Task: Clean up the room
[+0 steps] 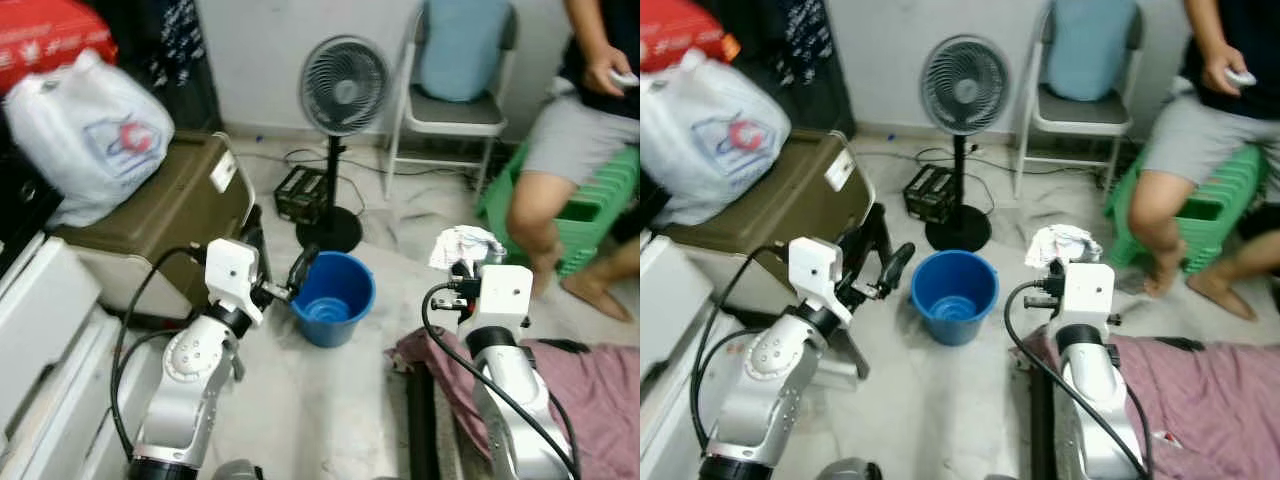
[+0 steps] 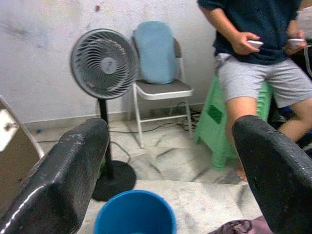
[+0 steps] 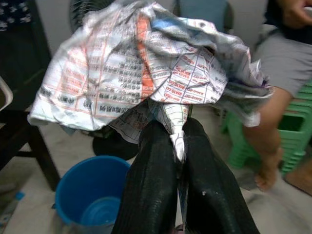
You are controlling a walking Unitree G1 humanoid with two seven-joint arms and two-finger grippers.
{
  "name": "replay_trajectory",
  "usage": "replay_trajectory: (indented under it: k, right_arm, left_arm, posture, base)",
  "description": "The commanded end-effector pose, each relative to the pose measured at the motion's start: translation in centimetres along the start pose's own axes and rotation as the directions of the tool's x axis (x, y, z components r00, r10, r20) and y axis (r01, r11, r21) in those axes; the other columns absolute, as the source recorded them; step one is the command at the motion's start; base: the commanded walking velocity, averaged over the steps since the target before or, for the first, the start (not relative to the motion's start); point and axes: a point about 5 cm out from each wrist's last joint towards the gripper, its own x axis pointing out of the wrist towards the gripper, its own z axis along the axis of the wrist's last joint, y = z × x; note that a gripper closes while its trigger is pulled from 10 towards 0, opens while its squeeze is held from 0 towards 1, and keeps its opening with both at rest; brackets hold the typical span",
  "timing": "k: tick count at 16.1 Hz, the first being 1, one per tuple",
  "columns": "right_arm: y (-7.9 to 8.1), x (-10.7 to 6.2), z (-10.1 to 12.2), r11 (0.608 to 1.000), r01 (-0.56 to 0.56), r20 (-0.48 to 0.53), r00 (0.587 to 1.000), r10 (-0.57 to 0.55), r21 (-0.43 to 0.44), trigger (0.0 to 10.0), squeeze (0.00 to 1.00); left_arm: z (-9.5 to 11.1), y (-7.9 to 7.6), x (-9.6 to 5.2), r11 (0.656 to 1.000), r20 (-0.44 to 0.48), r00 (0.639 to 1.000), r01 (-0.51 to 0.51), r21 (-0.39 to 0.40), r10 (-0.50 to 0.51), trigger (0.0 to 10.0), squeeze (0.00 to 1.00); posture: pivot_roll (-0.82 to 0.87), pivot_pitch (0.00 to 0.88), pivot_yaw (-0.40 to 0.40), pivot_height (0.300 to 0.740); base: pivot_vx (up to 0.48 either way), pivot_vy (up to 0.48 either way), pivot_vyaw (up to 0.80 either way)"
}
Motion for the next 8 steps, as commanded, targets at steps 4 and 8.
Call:
replay_trajectory:
  k: [4,8]
  right_arm:
    - [0.6,0.9,0.3,0.999,-0.037,0.004,0.999,0.037,0.007,10.0,0.0]
    - [1.0,1.3,0.4,0.998,-0.058,0.003,0.998,0.058,0.02,10.0,0.0]
  left_arm:
    - [-0.2,-0.1,-0.4,0.999,0.002,1.0,-0.022,-0.025,0.022,10.0,0.0]
    - [0.2,0.4,-0.4,0.999,0.017,1.0,-0.026,-0.022,0.026,10.0,0.0]
  posture:
    - [-0.12,0.032,-0.018,0.74]
    - [-0.1,0.044,-0.031,0.74]
  base:
    - [0.0,0.0,-0.15]
    - [0.0,0.0,0.0]
